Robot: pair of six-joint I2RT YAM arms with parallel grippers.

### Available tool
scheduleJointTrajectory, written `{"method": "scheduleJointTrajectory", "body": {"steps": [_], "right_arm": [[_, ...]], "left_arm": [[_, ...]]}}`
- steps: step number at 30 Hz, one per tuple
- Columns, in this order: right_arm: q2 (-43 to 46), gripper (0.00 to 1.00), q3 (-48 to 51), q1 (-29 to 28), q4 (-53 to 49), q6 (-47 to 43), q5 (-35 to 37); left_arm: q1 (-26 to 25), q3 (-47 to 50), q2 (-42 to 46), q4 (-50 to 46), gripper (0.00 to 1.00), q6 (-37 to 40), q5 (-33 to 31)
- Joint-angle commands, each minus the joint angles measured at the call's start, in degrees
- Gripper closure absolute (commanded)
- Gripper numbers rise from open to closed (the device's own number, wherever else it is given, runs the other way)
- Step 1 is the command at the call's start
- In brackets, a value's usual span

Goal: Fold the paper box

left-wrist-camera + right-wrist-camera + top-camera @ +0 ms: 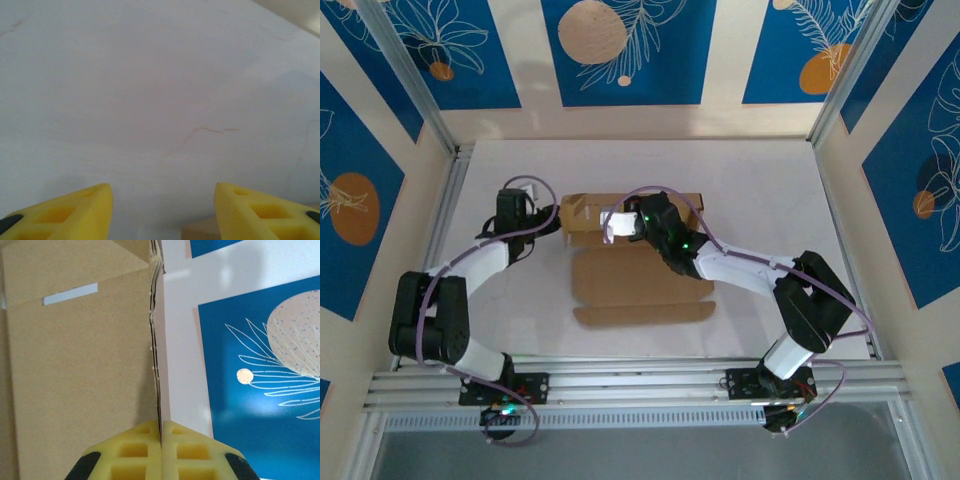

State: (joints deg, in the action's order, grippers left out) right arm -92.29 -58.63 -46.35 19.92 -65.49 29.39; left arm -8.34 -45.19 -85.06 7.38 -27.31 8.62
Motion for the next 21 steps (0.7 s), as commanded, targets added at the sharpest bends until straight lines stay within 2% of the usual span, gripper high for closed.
{"method": "scheduleJointTrajectory", "body": {"steps": [1,11,15,21], "right_arm": [[-0.34,1.0,0.34,-1.11,3.59,2.55,-1.21],[-1.39,1.0,0.27,-2.24,3.25,6.43,-0.16],[-1.31,1.0,1.18,-2.33,4.92,9.42,0.33],[-1.93,1.0,2.09,-2.83,5.71,11.15,0.16]], "left_arm": [[-1.61,3.65,2.31,8.09,0.44,-4.85,6.23],[-3.6,9.6,0.77,26.78,0.43,-16.04,13.39],[-4.05,11.94,1.14,33.46,0.43,-20.18,12.71],[-5.05,12.89,-2.25,41.1,0.46,-24.03,16.33]]}}
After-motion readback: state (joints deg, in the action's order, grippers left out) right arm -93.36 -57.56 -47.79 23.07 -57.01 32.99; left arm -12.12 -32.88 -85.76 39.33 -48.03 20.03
